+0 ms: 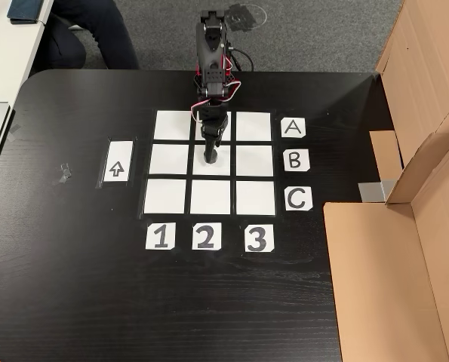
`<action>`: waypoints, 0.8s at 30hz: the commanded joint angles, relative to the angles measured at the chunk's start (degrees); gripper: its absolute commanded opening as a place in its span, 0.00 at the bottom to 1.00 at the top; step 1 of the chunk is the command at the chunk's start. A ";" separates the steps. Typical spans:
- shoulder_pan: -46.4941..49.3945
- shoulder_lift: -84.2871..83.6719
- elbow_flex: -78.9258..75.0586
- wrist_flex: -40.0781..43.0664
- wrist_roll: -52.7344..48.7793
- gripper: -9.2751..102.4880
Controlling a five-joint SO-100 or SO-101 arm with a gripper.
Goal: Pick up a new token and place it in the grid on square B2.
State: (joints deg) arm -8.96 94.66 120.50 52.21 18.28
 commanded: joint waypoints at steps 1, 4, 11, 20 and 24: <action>-1.14 6.33 1.32 0.09 0.00 0.40; -2.20 11.34 3.60 0.09 0.00 0.41; -2.81 24.61 6.42 2.72 0.00 0.41; -6.68 44.47 8.09 8.26 -0.09 0.41; -11.95 55.11 8.35 11.78 0.09 0.41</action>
State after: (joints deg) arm -18.19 142.56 128.76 62.58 18.28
